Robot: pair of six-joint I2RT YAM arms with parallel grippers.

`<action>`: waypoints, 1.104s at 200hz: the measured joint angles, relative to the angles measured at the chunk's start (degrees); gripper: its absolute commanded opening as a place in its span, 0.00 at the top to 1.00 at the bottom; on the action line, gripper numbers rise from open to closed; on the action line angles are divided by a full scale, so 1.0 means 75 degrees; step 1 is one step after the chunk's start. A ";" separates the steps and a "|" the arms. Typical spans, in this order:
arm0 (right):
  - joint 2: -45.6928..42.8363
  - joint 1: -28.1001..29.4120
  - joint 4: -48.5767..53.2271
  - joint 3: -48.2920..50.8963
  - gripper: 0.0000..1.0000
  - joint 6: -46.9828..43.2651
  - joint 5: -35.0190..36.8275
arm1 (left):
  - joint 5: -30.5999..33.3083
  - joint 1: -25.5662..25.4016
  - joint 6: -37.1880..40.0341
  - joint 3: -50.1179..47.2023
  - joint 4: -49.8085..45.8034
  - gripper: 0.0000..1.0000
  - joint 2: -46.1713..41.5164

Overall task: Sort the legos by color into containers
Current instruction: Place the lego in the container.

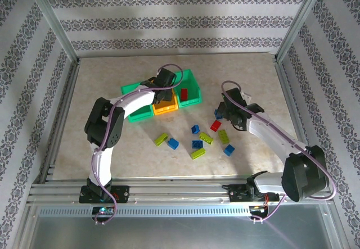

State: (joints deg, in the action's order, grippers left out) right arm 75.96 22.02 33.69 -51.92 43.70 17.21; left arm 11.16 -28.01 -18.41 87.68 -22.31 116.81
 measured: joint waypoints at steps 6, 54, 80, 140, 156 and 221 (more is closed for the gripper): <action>0.0105 0.0087 0.0000 -0.0012 0.09 0.0009 -0.0032 | -0.0029 0.0000 -0.0020 0.0000 -0.0032 0.58 0.0009; 0.0883 0.0603 -0.0009 -0.0230 0.19 0.0140 -0.0289 | -0.0117 0.0000 -0.0219 -0.0003 -0.0038 0.48 0.0000; 0.1078 0.0720 -0.0009 -0.0300 0.26 0.0201 -0.0434 | -0.0143 0.0000 -0.0274 -0.0076 -0.0035 0.48 -0.0085; 0.1513 0.0851 -0.0012 -0.0315 0.37 0.0364 -0.0769 | -0.0289 0.0000 -0.0484 -0.0714 0.0006 0.43 -0.1180; 0.1635 0.0863 -0.0015 -0.0315 0.38 0.0391 -0.0828 | -0.0294 0.0000 -0.0554 -0.0950 0.0058 0.40 -0.1664; 0.2197 0.0898 -0.0012 -0.0440 0.39 0.0408 -0.0851 | -0.0256 0.0000 -0.0699 -0.2229 0.0469 0.13 -0.3634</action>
State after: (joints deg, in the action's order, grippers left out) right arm 92.44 28.75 33.61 -55.22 46.76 10.83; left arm 9.23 -28.01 -23.66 70.96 -18.79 89.56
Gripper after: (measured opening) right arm 0.608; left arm 0.814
